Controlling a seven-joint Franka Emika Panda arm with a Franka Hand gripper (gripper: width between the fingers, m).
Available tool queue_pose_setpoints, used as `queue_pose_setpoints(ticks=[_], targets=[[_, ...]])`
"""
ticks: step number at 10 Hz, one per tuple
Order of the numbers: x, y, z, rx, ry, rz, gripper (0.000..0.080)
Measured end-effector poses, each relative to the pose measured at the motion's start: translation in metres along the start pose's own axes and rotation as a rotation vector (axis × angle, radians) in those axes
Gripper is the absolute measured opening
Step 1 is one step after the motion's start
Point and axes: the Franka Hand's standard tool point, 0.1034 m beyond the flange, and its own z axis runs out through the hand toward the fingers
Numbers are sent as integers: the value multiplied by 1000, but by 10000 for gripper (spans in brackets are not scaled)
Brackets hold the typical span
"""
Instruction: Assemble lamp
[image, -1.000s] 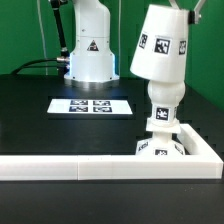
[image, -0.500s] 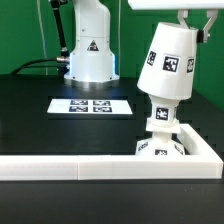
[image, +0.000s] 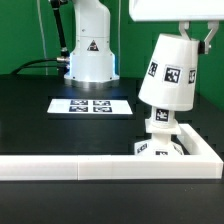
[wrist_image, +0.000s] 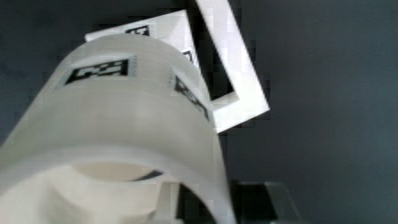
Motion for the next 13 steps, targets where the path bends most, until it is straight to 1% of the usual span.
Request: queue_pose_setpoints(ticks=[1, 3, 6, 7, 8, 9, 10, 11, 12, 13], targets=[[2, 0, 6, 0, 11, -14, 44], [1, 3, 15, -11, 2, -20, 44], [-1, 7, 17, -17, -7, -12, 44], [1, 7, 14, -16, -7, -9, 231], [1, 6, 12, -18, -12, -6, 365], [1, 6, 10, -19, -17, -6, 365], [2, 6, 4, -20, -22, -6, 566], [1, 5, -4, -32, -19, -10, 657], [-2, 2, -10, -38, -11, -18, 657], [-5, 0, -12, -35, -11, -22, 691]])
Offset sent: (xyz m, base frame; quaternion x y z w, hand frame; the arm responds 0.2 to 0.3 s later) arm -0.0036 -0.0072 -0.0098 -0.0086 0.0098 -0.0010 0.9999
